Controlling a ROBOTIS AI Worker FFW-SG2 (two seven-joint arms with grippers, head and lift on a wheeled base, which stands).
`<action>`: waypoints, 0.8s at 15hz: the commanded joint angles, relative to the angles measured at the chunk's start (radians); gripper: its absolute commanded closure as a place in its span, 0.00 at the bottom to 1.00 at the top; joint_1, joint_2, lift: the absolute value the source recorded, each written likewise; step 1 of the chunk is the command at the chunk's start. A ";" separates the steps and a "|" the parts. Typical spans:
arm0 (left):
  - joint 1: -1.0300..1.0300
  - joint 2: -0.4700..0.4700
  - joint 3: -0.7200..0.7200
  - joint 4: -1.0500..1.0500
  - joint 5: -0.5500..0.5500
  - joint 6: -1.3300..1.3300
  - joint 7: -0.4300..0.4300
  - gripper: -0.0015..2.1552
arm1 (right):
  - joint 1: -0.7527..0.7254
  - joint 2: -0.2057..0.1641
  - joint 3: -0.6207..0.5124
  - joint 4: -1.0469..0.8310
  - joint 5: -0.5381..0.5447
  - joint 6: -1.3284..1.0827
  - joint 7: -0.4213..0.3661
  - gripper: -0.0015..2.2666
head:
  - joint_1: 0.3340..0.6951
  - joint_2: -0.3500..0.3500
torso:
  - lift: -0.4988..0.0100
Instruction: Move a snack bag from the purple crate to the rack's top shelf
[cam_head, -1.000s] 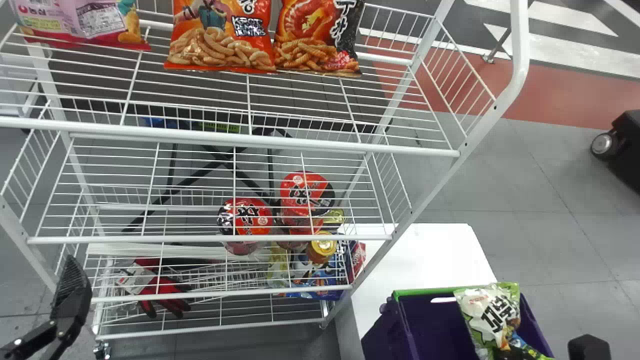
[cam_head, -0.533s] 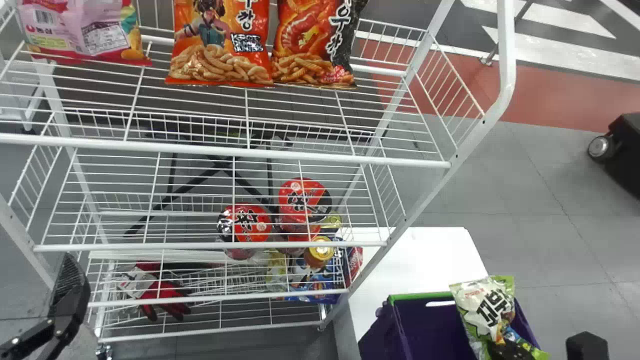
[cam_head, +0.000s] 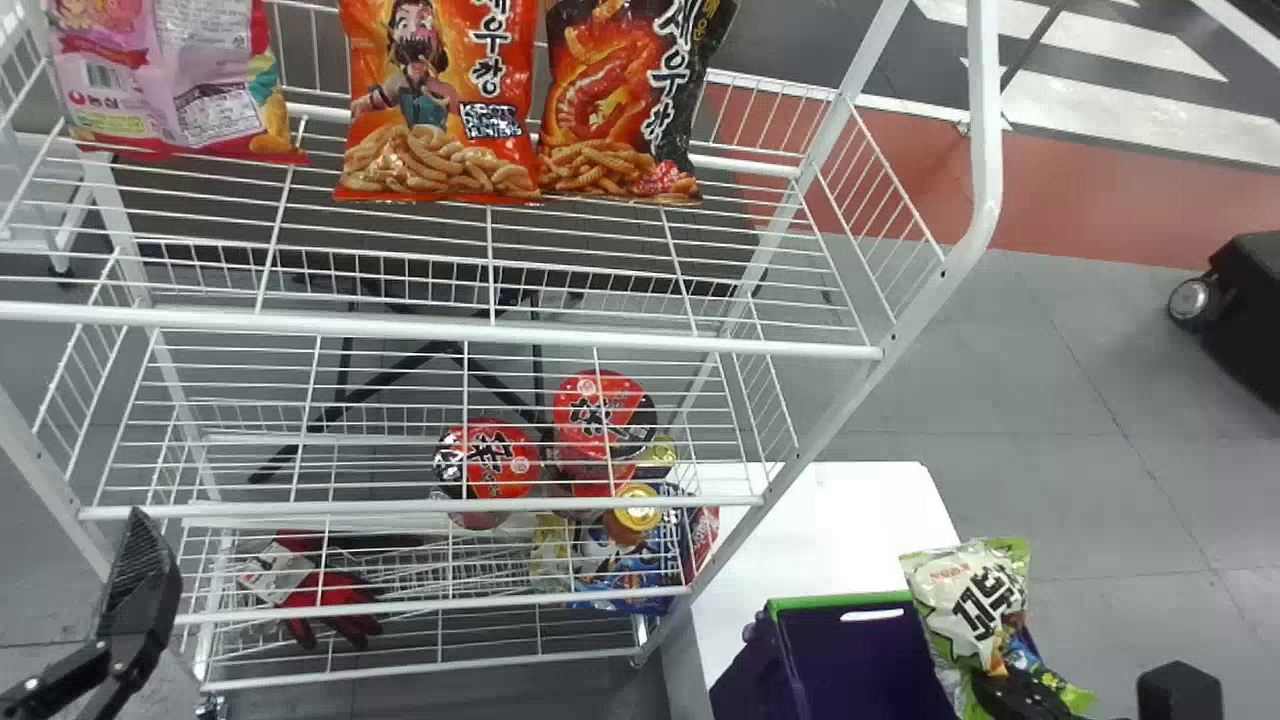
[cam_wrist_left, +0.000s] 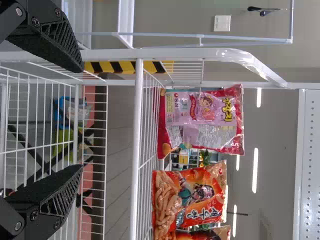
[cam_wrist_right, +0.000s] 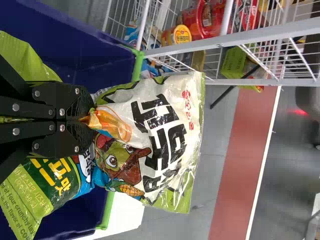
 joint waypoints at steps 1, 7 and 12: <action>0.002 0.000 0.000 -0.003 0.000 0.000 0.001 0.07 | 0.000 0.004 -0.009 -0.014 -0.011 0.012 0.003 0.98 | 1.00 0.00 | 0.72; 0.007 0.000 -0.003 -0.011 -0.003 0.006 0.000 0.07 | 0.000 0.004 -0.017 -0.020 -0.012 0.022 0.006 0.98 | 1.00 0.00 | 0.77; 0.007 0.000 -0.003 -0.012 -0.006 0.015 0.001 0.07 | 0.003 0.004 -0.041 -0.028 -0.057 0.043 0.032 0.98 | 1.00 0.00 | 0.81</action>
